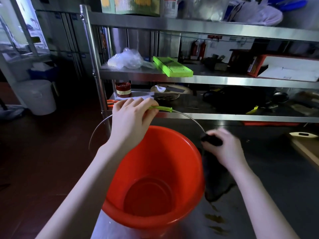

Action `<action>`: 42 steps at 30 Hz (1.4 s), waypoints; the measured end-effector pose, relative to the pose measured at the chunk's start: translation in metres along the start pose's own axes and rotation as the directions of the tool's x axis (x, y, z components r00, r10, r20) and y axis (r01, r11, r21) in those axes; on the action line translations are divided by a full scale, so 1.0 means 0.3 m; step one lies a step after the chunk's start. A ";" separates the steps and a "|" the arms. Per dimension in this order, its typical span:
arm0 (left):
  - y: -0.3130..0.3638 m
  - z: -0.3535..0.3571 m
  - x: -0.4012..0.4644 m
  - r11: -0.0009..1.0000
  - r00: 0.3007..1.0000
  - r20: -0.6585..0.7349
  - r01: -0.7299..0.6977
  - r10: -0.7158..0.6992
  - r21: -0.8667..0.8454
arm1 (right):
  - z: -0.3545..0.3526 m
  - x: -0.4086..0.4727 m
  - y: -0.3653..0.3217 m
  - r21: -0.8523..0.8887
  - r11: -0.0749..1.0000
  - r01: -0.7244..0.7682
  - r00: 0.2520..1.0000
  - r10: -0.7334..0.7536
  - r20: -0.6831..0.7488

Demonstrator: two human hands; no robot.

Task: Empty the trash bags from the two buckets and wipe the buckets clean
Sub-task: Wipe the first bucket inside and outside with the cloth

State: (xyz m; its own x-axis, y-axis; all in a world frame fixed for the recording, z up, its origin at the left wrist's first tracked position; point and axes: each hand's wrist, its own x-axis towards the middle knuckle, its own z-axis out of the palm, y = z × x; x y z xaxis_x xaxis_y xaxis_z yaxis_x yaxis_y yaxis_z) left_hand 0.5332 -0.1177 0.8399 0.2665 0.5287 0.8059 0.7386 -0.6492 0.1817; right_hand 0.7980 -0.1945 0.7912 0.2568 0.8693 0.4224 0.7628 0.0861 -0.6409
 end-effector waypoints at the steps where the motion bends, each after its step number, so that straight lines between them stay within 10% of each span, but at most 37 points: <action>1: -0.002 -0.001 -0.001 1.000 1.000 0.000 -0.003 0.003 0.000 | 0.024 -0.032 0.051 0.004 0.997 -0.080 0.996 0.080 0.033; 8: -0.024 0.006 0.031 0.999 0.995 0.102 0.002 0.004 -0.054 | 0.080 -0.093 0.151 -0.040 0.968 -0.248 0.947 0.251 0.201; 11: -0.102 -0.020 0.029 0.998 0.986 0.158 -0.043 0.049 -0.041 | 0.056 -0.087 0.147 -0.085 0.962 -0.259 0.962 0.265 0.066; 14: -0.232 -0.055 -0.056 0.975 0.949 0.224 0.210 -0.221 0.073 | 0.064 -0.110 0.133 -0.057 0.963 -0.264 0.963 0.260 -0.076; 20: -0.373 -0.062 -0.357 0.650 0.533 0.502 0.756 -0.681 0.080 | 0.153 -0.151 0.059 -0.062 0.939 -0.338 0.911 0.343 0.230; 25: -0.417 0.003 -0.414 0.385 0.301 0.629 0.923 -0.716 -0.004 | 0.196 -0.172 0.052 -0.090 0.793 -0.603 0.708 0.584 0.396; 28: -0.441 0.008 -0.380 0.269 0.235 0.697 0.961 -0.677 -0.062 | 0.213 -0.181 0.022 0.006 0.762 -0.648 0.711 0.601 0.365; 33: -0.474 -0.018 -0.361 0.287 0.198 0.750 0.958 -0.630 -0.012 | 0.258 -0.233 -0.022 0.221 0.818 -0.530 0.846 0.526 0.083; 37: -0.503 -0.079 -0.427 0.334 0.277 0.714 0.940 -0.643 -0.065 | 0.271 -0.232 -0.064 0.289 0.821 -0.492 0.869 0.483 0.109; 42: -0.520 -0.228 -0.587 0.164 0.244 0.605 0.969 -0.758 -0.185 | 0.342 -0.187 -0.163 0.311 0.869 -0.385 0.921 0.340 0.189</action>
State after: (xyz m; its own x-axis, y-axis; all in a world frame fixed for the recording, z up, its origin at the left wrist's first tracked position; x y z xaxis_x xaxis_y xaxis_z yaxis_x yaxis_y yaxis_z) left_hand 0.3287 -0.1468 0.7081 -0.1207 0.9518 -0.2819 0.2646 0.3045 0.9150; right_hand 0.6853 -0.1976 0.7329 0.3836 0.9222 0.0499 0.3794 -0.1081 -0.9189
